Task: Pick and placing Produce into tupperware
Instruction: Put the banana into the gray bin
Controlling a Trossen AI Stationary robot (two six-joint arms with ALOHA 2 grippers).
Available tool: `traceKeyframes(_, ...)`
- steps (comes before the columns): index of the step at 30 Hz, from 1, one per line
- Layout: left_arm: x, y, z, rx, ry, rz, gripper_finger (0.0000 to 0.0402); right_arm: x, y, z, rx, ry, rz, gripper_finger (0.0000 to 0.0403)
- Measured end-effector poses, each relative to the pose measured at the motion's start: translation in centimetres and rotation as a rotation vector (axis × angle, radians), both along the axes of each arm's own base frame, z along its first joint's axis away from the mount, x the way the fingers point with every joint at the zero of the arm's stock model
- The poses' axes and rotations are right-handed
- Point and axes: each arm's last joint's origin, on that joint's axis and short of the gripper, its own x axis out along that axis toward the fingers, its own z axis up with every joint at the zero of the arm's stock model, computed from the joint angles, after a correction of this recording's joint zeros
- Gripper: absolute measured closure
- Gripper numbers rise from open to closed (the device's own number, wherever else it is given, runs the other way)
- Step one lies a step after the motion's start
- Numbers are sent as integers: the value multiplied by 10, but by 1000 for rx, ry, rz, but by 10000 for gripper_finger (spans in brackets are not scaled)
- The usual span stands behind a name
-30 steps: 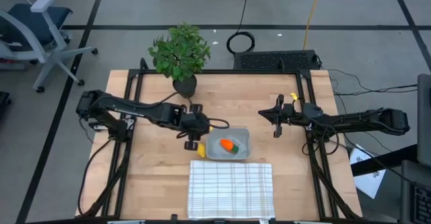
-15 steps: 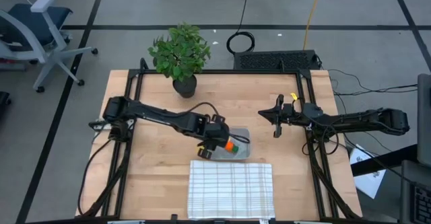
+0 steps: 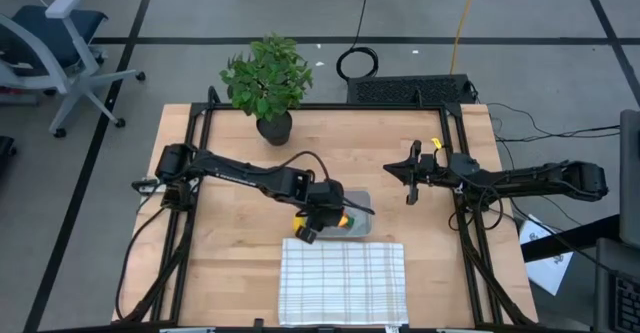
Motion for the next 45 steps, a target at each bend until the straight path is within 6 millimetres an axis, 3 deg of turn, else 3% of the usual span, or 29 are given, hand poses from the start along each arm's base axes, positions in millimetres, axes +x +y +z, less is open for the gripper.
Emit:
traceKeyframes(6,5,4,2,-75,-39,29,240,0,0,0,0,0,0,403)
traceKeyframes(11,6,6,-12,-145,-46,30,240,0,0,0,1,5,0,403)
traceKeyframes(45,10,13,-57,-198,94,-16,240,0,0,-2,1,22,0,403)
